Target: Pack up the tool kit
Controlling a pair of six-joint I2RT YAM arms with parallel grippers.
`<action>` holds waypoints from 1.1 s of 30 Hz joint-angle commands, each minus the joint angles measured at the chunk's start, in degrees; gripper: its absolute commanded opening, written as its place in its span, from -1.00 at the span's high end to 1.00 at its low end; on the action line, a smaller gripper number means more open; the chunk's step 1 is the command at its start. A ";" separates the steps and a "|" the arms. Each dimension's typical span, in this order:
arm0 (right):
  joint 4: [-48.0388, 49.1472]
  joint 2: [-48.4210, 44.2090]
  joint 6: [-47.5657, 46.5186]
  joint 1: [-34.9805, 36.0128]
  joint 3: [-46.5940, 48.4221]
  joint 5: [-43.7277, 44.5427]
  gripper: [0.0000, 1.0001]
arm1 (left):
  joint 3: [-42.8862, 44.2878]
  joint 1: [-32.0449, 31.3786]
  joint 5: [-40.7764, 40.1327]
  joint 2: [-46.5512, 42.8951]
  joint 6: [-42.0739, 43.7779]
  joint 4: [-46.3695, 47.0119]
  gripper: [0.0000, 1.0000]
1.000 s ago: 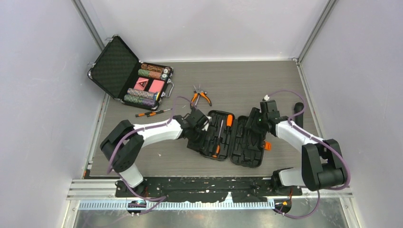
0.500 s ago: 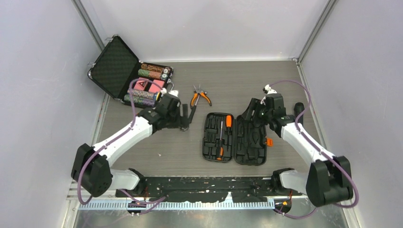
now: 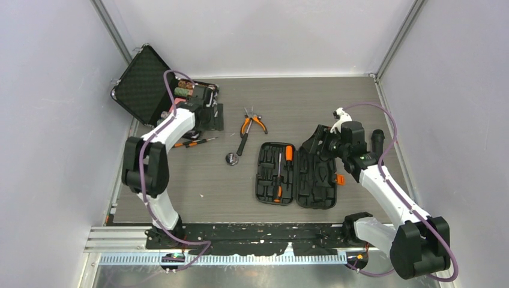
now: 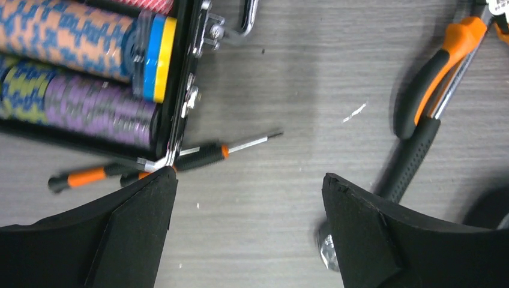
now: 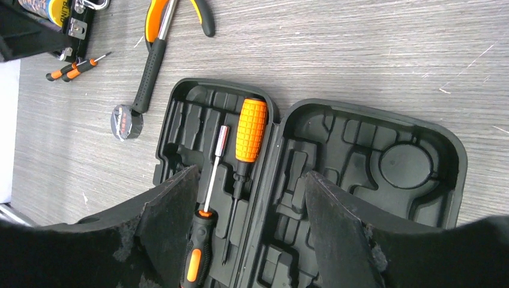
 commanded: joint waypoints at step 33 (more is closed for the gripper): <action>2.39 -2.58 -1.42 -0.08 -1.94 -3.71 -0.42 | -11.88 1.07 16.19 -0.23 -11.00 5.30 -0.80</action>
